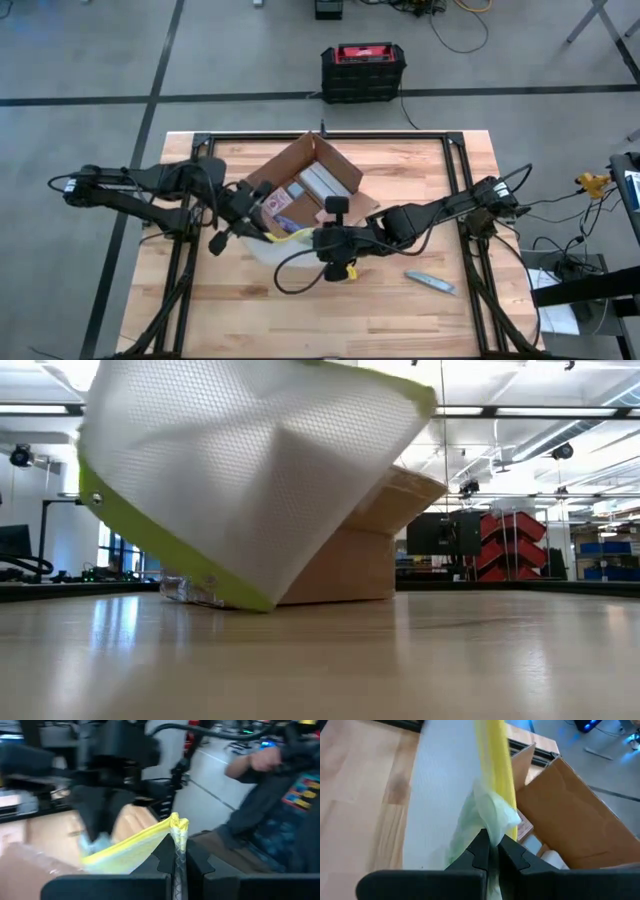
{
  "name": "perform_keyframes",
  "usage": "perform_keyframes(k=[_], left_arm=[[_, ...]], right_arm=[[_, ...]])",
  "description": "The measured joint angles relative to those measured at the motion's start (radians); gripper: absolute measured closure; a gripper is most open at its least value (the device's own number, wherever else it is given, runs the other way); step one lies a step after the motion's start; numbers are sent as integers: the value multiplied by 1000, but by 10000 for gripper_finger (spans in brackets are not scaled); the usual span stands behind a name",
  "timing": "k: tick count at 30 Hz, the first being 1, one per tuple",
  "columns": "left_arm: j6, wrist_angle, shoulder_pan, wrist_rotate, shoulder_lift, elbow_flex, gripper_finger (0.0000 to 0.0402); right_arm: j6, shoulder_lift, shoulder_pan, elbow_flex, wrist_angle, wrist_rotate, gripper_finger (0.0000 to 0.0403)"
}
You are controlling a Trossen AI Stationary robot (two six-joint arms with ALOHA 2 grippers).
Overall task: Unpack boxes
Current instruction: Put the green earphone into the transparent zip bag
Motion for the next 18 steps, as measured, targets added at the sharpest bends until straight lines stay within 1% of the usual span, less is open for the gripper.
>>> perform_keyframes(k=[2, 4, 8, 12, 18], left_arm=[[26, 0, -4, 6, -1, 0, 401], [40, 0, -5, 6, -1, 0, 401], [37, -4, -5, 2, 2, 0, 401], [30, -4, -5, -79, 1, 0, 401], [31, 20, -5, -126, 1, 0, 401]], right_arm=[[-2, -1, 1, 9, 1, 23, 403], [-5, -1, -3, 16, 4, 68, 403], [-17, 1, -13, 17, 3, 76, 403], [-43, -6, 1, 30, 9, 79, 403], [-69, -7, 3, 31, 6, 73, 403]])
